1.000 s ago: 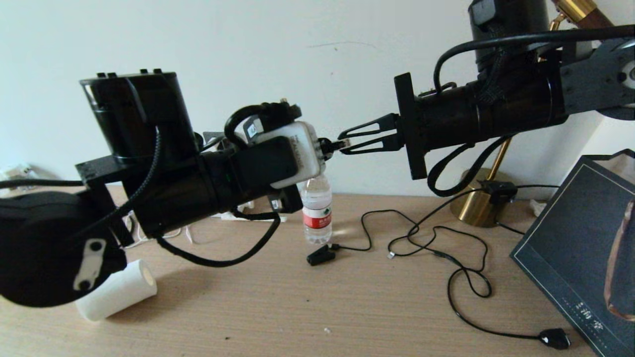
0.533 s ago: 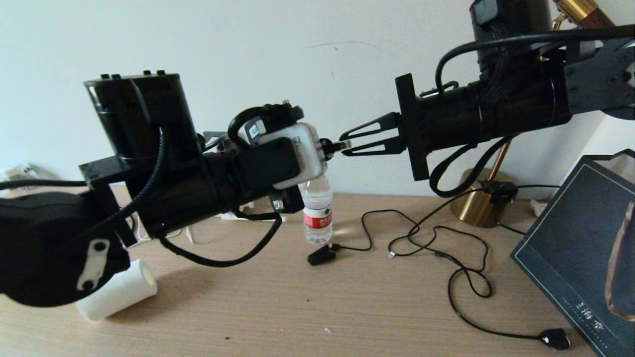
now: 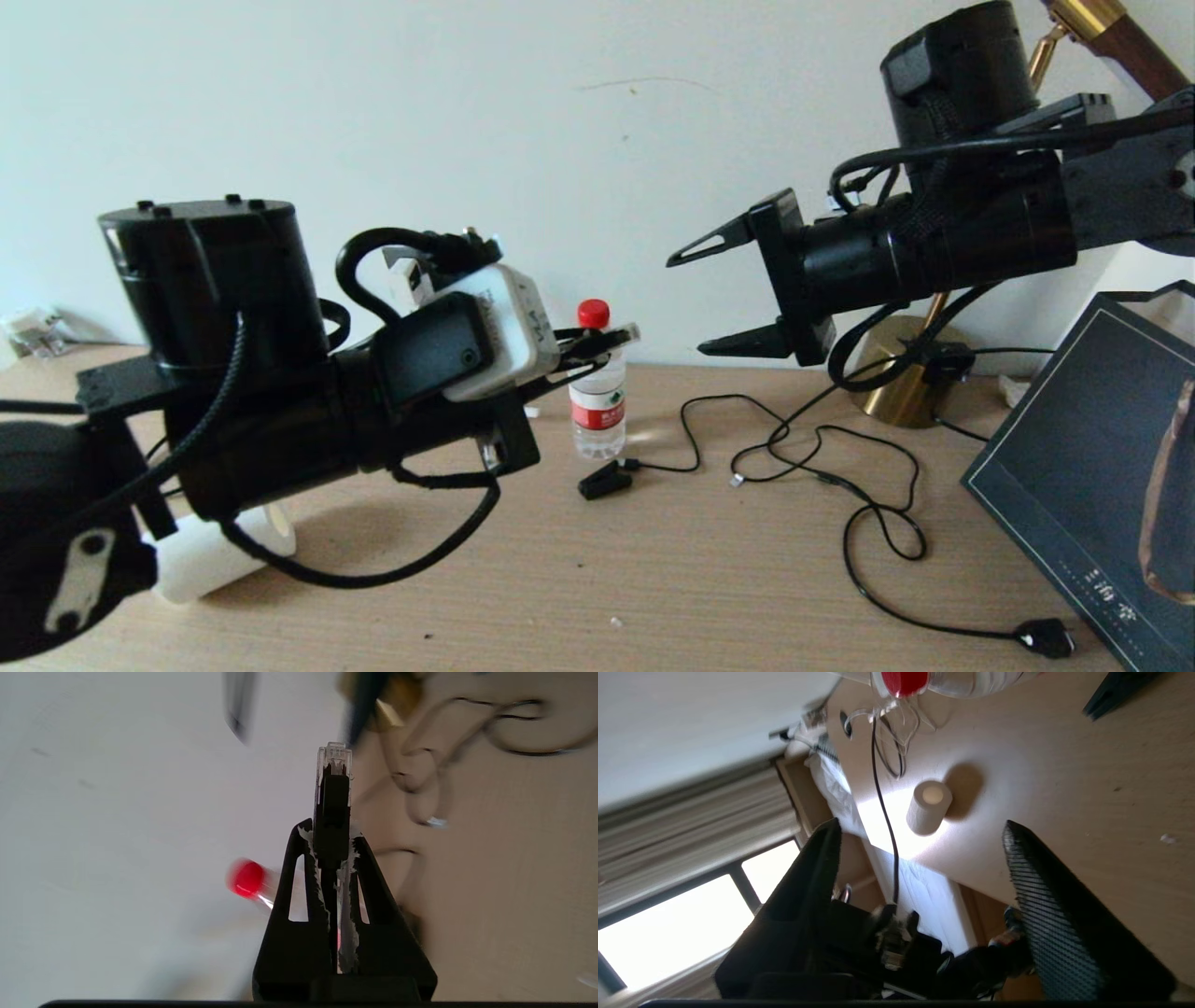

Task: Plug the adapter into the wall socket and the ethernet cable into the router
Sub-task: Hand it to the other hand

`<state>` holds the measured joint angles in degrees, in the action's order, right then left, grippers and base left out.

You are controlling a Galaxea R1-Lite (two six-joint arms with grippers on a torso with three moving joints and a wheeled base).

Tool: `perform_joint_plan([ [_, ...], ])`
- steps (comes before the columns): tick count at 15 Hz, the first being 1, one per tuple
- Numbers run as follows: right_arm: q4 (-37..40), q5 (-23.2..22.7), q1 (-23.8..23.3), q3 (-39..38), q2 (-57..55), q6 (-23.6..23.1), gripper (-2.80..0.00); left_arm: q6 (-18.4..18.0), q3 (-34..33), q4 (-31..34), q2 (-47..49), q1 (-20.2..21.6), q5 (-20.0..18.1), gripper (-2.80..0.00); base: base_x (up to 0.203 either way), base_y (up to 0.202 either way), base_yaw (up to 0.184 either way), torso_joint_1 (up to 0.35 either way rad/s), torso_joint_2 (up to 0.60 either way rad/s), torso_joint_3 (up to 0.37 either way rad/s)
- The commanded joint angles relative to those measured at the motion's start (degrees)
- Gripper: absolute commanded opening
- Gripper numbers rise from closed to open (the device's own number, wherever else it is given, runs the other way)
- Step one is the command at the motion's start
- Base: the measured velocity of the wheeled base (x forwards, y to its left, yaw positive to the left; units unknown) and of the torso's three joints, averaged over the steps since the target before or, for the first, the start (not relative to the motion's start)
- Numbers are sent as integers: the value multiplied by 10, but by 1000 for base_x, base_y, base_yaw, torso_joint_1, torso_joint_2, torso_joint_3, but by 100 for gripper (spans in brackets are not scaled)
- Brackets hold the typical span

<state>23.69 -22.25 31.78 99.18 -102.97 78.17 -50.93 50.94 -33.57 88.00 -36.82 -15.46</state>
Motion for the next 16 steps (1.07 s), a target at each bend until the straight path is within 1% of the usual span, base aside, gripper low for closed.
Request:
perform_joint_plan([
  [1,0,-13,7,-9,36,15,0,-3,-8,-1,-24,1,12,-280,0,0,0,0,0,0],
  [2,0,-30,8,-6,38,20,0,-18,-5,-3,-23,1,24,-280,0,0,0,0,0,0],
  [4,-1,-57,8,1,35,42,0,-62,0,-6,-18,1,30,-280,0,0,0,0,0,0],
  [6,-1,-96,8,5,31,50,0,-92,24,-7,3,1,40,-280,0,0,0,0,0,0],
  [8,-3,-111,8,10,18,58,0,-110,61,-19,33,-1,42,-280,0,0,0,0,0,0],
  [10,-2,-116,8,33,-1,60,0,-115,84,-27,52,-8,42,-280,0,0,0,0,0,0],
  [12,-2,-123,9,39,-5,61,0,-115,98,-28,63,-16,42,-280,0,0,0,0,0,0],
  [14,-2,-146,8,53,-10,71,0,-115,104,-29,69,-16,41,-280,0,0,0,0,0,0],
  [16,-2,-150,8,55,-14,72,0,-114,104,-29,72,-16,41,-280,0,0,0,0,0,0],
])
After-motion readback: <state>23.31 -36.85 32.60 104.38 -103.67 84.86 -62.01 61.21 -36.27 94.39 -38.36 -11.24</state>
